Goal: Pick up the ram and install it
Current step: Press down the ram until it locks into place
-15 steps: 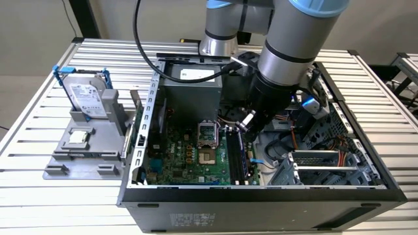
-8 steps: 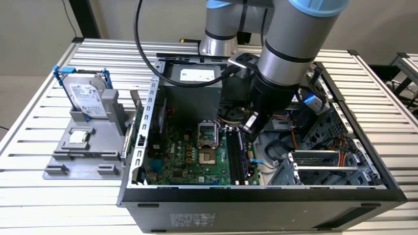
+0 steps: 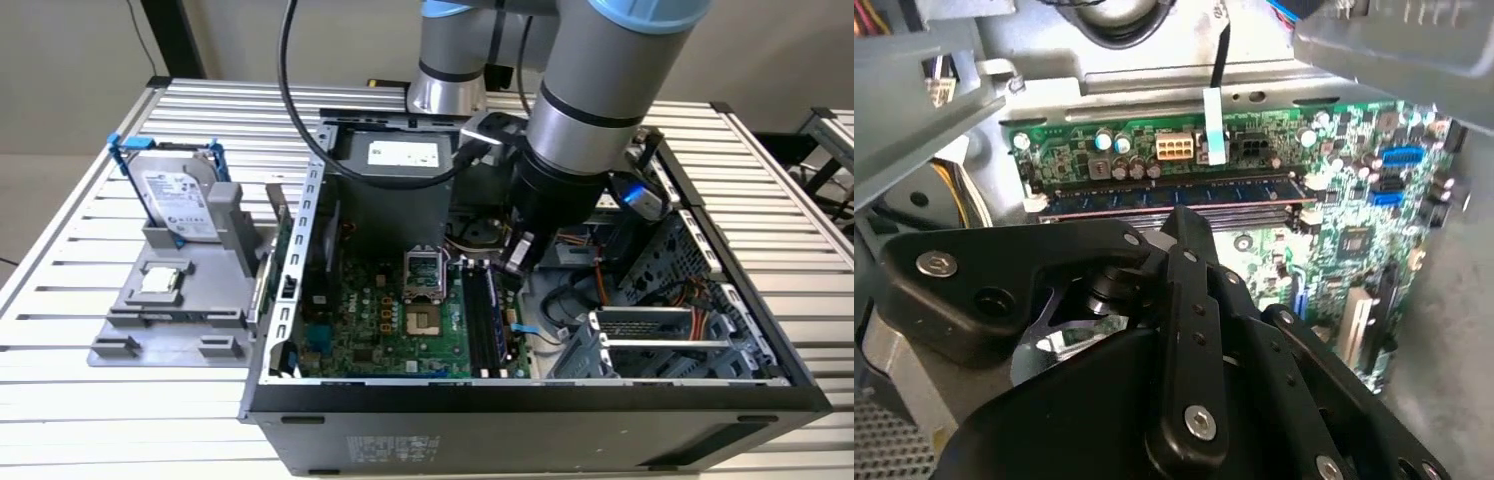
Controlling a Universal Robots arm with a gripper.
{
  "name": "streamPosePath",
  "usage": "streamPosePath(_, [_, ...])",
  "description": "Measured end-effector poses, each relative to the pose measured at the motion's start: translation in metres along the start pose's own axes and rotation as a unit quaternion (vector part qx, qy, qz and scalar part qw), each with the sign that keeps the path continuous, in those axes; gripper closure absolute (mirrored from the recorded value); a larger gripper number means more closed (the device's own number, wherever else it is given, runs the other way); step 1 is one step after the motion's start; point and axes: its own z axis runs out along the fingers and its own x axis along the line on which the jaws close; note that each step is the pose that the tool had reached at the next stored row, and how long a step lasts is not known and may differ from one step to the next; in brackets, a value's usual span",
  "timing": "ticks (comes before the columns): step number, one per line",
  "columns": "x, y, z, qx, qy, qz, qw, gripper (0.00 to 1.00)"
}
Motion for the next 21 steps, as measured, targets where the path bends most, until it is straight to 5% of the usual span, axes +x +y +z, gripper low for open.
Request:
streamPosePath(11, [0.0031,0.0048,0.0019,0.0034,0.0003,-0.064,0.99797,1.00])
streamPosePath(18, [0.0051,0.0079,0.0061,0.0050,0.0007,-0.101,0.99487,1.00])
streamPosePath(21, [0.0052,0.0080,0.0065,0.0058,0.0011,-0.119,0.99291,1.00])
